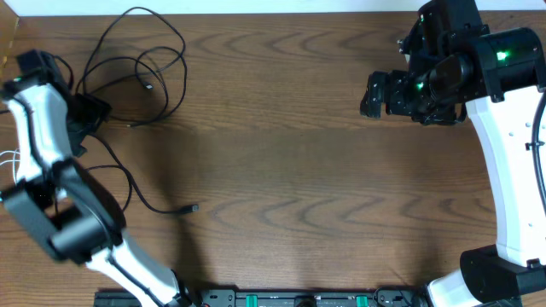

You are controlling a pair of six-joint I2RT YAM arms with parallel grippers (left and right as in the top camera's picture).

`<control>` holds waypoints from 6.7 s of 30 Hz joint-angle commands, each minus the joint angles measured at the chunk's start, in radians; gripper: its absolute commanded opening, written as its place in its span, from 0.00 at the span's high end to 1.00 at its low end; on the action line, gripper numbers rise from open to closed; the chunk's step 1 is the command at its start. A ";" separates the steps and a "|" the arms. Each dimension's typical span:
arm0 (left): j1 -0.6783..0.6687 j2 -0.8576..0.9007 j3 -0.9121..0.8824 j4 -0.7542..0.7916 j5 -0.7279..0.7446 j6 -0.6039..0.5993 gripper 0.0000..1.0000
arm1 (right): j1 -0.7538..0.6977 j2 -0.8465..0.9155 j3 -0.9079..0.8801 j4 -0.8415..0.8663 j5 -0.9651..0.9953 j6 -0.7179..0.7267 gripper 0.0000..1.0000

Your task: Untangle cables

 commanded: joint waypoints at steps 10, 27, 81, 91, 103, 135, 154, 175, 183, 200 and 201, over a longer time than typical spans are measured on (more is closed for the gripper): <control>-0.197 -0.152 -0.113 -0.320 0.134 0.036 0.18 | 0.008 -0.010 0.002 0.000 0.004 -0.011 0.01; -0.203 -0.486 -0.700 -0.084 0.197 -0.200 0.18 | 0.008 -0.010 0.002 0.000 0.004 -0.011 0.01; -0.006 -0.326 -0.938 0.435 -0.092 -0.258 0.92 | 0.008 -0.010 0.002 0.000 0.004 -0.011 0.01; 0.056 -0.326 -0.802 0.467 -0.092 -0.064 0.92 | 0.008 -0.010 0.002 0.000 0.004 -0.011 0.01; 0.056 -0.326 -0.661 0.385 -0.087 -0.063 0.76 | 0.008 -0.010 0.002 0.000 0.004 -0.011 0.01; -0.444 -1.081 -0.624 0.034 0.366 0.113 0.34 | 0.008 -0.010 0.002 0.000 0.004 -0.011 0.01; -0.547 -1.565 -0.624 -0.167 0.324 0.112 0.03 | 0.008 -0.010 0.002 0.000 0.004 -0.011 0.01; -0.547 -1.565 -0.625 -0.167 0.324 0.112 0.01 | 0.009 -0.024 0.002 0.000 0.005 -0.012 0.01; -0.547 -1.565 -0.625 -0.167 0.324 0.112 0.01 | 0.009 -0.128 0.002 -0.005 0.197 -0.063 0.01; -0.547 -1.565 -0.625 -0.167 0.324 0.112 0.01 | 0.005 -0.638 -0.695 0.421 0.129 -0.377 0.01; -0.547 -1.565 -0.625 -0.167 0.324 0.112 0.01 | 0.001 -0.680 -0.761 0.463 0.119 -0.401 0.01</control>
